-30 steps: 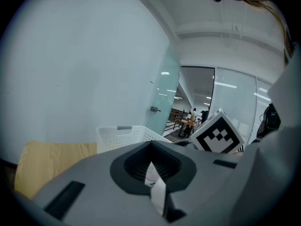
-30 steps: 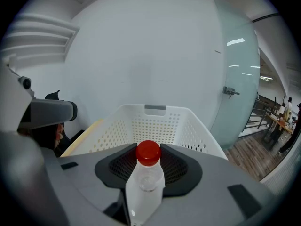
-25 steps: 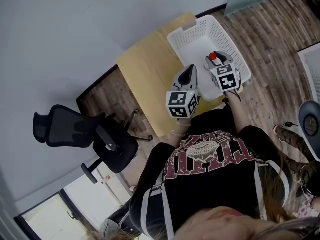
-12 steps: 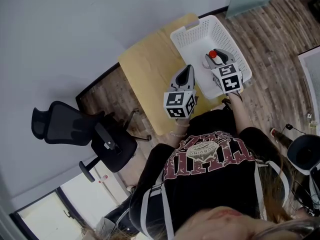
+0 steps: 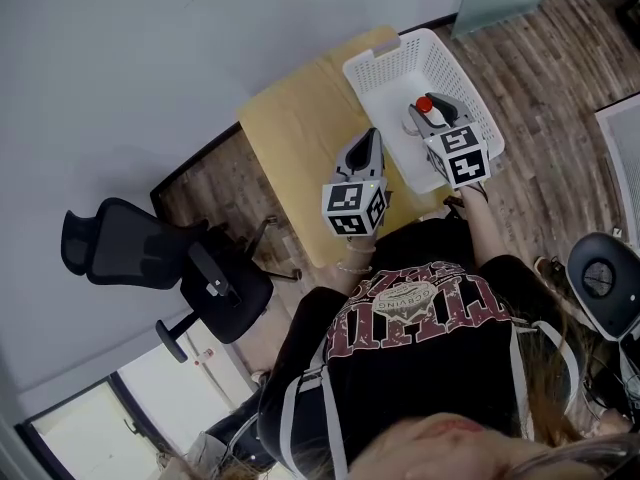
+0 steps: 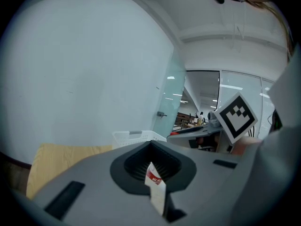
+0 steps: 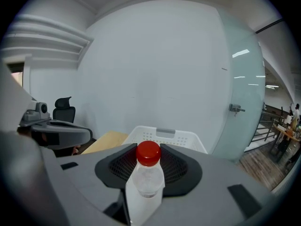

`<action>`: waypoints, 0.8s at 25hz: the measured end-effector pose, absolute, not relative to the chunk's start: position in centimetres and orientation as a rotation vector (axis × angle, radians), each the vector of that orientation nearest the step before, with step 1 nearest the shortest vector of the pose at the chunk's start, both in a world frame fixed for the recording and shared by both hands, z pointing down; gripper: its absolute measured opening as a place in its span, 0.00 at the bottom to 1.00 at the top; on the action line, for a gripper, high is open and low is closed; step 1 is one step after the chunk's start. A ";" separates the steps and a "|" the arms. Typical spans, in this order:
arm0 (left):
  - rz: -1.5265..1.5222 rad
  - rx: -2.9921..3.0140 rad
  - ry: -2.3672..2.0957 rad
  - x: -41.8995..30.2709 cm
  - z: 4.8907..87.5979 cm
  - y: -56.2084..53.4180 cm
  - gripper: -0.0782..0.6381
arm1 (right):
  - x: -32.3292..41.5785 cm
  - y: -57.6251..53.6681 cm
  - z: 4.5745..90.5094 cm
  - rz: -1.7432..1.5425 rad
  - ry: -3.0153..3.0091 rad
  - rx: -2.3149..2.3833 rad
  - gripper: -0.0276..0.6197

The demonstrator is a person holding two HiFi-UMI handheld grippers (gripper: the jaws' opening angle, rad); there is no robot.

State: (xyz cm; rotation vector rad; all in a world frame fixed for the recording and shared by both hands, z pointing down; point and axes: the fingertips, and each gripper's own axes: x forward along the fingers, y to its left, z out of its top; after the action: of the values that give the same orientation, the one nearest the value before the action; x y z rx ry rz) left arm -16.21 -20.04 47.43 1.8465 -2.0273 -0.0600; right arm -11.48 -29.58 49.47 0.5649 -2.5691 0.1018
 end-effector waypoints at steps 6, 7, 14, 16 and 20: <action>-0.066 1.840 -2.036 -16.4 47.2 -19.4 0.18 | -11.4 -29.1 47.1 0.096 -2.616 0.559 0.30; -0.067 1.840 -2.037 -16.4 47.2 -19.4 0.18 | -11.4 -29.0 46.7 0.095 -2.622 0.558 0.30; -0.075 1.835 -2.050 -16.6 46.9 -19.0 0.17 | -11.6 -28.6 44.9 0.065 -2.650 0.547 0.30; -0.080 1.833 -2.056 -16.7 46.8 -18.8 0.18 | -11.6 -28.4 44.3 0.061 -2.661 0.543 0.30; -0.085 1.824 -2.065 -16.9 46.7 -18.6 0.18 | -11.6 -28.1 43.0 0.051 -2.689 0.533 0.30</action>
State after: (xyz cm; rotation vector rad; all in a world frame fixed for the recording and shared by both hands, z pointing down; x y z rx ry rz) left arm -16.88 -18.58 46.71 1.8238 -2.0652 -0.0847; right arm -11.55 -28.07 42.99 0.5330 -2.6891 0.0505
